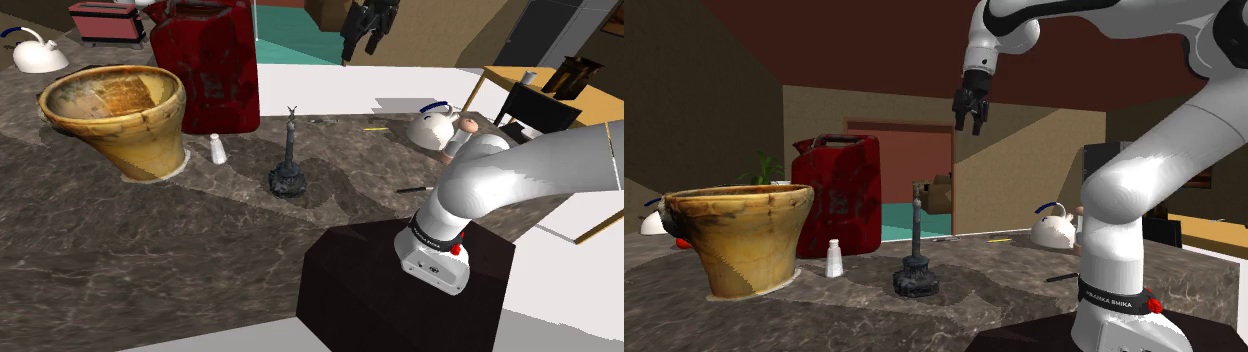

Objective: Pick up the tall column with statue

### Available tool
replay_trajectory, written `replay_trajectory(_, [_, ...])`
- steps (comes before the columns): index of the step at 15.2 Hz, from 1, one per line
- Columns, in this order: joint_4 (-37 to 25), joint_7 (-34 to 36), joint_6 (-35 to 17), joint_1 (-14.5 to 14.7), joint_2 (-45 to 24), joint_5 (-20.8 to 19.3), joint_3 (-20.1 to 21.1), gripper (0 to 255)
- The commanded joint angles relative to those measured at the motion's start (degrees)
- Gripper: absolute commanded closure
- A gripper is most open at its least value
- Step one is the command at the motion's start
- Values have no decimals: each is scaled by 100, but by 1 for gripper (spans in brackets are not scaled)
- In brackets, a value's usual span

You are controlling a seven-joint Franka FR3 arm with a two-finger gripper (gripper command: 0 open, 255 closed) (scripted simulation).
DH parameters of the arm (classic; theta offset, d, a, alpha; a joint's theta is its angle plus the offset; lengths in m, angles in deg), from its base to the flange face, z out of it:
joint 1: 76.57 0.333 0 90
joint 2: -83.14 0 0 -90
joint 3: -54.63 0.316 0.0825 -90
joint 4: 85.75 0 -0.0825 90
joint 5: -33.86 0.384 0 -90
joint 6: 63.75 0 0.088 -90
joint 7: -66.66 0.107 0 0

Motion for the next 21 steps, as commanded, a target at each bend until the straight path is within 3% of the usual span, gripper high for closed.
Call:
replay_trajectory(1, [0,0,0,0,0,0,0,0])
replay_trajectory(8, [685,836,-1474,-15,-542,511,442,0])
replay_trajectory(15, [913,1611,-3005,-29,-1545,926,917,0])
replay_trajectory(21, [1232,1612,-3494,-8,-1700,992,977,0])
